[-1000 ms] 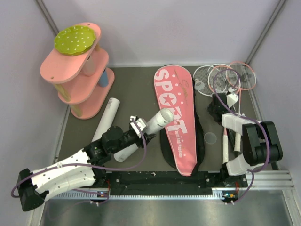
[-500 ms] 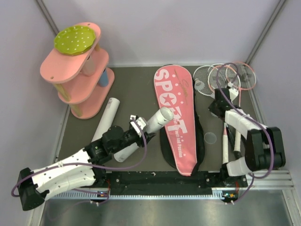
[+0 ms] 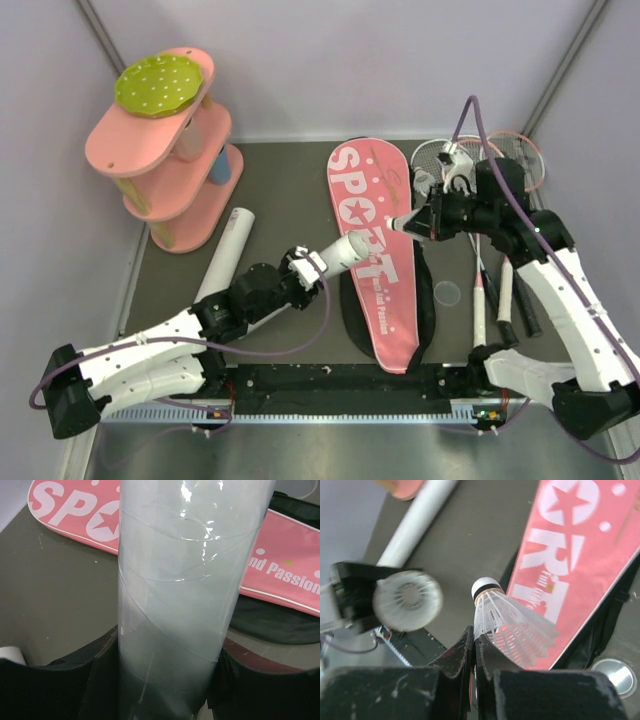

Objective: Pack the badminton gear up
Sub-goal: Pick up the shuttlecock at the center of the board, then place the shuttlecock at the shuttle tube.

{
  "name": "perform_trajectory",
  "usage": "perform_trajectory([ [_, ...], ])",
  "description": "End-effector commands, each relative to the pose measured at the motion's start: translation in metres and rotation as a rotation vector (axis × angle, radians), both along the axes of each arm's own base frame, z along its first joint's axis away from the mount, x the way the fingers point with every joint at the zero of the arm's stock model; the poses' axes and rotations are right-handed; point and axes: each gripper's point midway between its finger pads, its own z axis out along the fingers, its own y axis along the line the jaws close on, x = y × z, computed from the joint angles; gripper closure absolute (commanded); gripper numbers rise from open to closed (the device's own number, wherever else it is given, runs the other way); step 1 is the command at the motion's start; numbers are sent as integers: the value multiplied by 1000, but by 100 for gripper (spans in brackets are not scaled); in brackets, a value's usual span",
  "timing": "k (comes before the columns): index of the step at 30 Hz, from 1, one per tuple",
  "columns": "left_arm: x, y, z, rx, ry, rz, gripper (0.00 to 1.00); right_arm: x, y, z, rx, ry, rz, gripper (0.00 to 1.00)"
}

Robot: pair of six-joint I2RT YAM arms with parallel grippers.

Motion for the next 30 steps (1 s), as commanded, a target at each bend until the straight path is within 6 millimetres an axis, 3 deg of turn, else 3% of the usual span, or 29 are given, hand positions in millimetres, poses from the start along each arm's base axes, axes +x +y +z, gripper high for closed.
perform_trajectory([
  [1,7,1,10,-10,-37,20,85,-56,22,24,-46,25,246,100],
  [4,5,-2,9,-7,-31,5,85,-67,39,37,-9,9,336,100],
  [9,-4,-11,14,-19,-37,-73,85,-69,66,40,40,42,431,100],
  [15,-13,-15,16,-34,-36,-136,85,-86,97,44,156,108,601,100],
  [16,-16,-17,16,-41,-36,-155,85,-86,101,46,172,104,622,79],
  [18,-16,-18,19,-54,-46,-157,84,-86,107,45,201,135,648,52],
  [21,-25,-23,23,-77,-36,-211,83,-86,115,46,258,139,679,36],
  [26,-33,-25,33,-129,-43,-246,83,-81,131,31,337,191,687,30],
  [30,-33,-27,35,-162,-33,-236,82,-100,154,25,402,244,749,27],
])
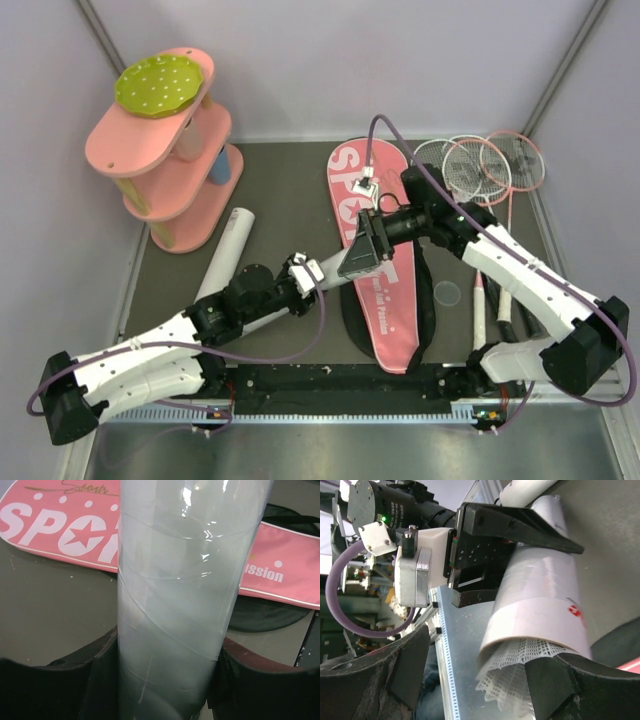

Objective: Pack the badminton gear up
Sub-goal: Place the shuttlecock at the shuttle tube, then pick up the shuttlecock at the center of the board.

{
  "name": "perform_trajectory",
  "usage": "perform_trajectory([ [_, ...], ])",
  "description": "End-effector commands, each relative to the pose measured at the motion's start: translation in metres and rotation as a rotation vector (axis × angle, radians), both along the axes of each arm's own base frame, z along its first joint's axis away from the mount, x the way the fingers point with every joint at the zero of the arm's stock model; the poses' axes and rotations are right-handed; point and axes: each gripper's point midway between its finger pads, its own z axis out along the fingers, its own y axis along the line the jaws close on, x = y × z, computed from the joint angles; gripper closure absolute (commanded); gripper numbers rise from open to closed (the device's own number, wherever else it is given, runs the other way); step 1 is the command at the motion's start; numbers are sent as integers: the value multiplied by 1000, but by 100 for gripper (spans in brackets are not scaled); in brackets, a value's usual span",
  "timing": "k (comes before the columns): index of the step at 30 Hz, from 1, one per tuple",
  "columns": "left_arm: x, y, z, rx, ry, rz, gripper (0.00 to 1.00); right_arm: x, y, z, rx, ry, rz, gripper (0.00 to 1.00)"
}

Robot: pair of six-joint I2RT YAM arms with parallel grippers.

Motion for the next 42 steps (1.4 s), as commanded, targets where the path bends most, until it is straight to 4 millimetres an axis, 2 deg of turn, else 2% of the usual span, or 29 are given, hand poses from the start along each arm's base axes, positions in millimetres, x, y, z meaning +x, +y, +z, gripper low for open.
perform_trajectory([
  [1,-6,-17,29,-136,-28,-56,82,-10,32,9,106,4,67,27],
  [6,2,-14,25,-152,23,25,81,-2,33,31,170,-40,20,22],
  [9,3,-15,26,-173,22,30,80,13,28,44,191,-54,-41,20],
  [10,3,-15,27,-175,20,30,80,31,18,46,190,-54,-110,19],
  [12,8,-10,26,-170,14,67,79,44,5,51,219,-57,-176,14],
  [13,9,-9,25,-171,12,75,79,48,0,65,281,-54,-176,13],
  [14,10,-7,24,-172,14,88,78,63,-13,71,313,-67,-220,10],
  [16,14,-3,22,-171,9,123,78,71,-25,75,330,-60,-248,10],
  [17,15,-1,21,-171,13,135,78,89,-40,74,323,-67,-315,10],
  [18,16,-1,21,-173,10,141,78,97,-45,74,316,-73,-350,10],
  [19,17,1,21,-173,6,150,78,117,-56,68,289,-103,-440,10],
  [21,18,2,21,-173,2,158,78,151,-84,46,230,-55,-607,11],
  [22,18,3,21,-175,1,163,78,179,-98,29,187,-35,-737,11],
  [23,19,4,22,-180,3,170,78,192,-112,6,118,32,-838,14],
  [25,18,4,26,-196,-2,170,78,235,-153,-25,10,34,-1094,16],
  [26,18,4,26,-200,-1,171,78,251,-164,-49,-52,57,-1174,16],
  [28,17,5,29,-216,-7,167,78,279,-188,-68,-79,57,-1354,15],
  [29,17,5,29,-217,-6,166,78,292,-194,-88,-98,81,-1402,15],
  [30,16,5,28,-216,-6,164,78,306,-204,-90,-68,83,-1488,15],
  [31,16,5,29,-217,-8,161,78,317,-210,-93,-50,69,-1528,15],
  [32,15,5,30,-219,-7,160,78,326,-214,-110,-70,89,-1566,15],
  [35,13,5,32,-227,-8,149,78,355,-232,-112,-56,60,-1693,16],
  [36,13,4,32,-228,-8,144,78,363,-237,-134,-99,79,-1726,16],
  [37,13,4,31,-228,-8,143,78,368,-240,-140,-117,89,-1740,18],
  [38,13,4,32,-228,-13,141,78,377,-240,-137,-108,94,-1749,19],
  [39,13,4,30,-225,-13,143,78,383,-239,-152,-121,115,-1749,20],
  [40,13,4,30,-225,-13,141,78,391,-238,-155,-111,113,-1745,22],
  [41,13,4,29,-221,-12,141,78,401,-237,-149,-91,106,-1746,23],
  [42,13,3,29,-219,-12,139,78,407,-234,-167,-109,143,-1740,25],
])
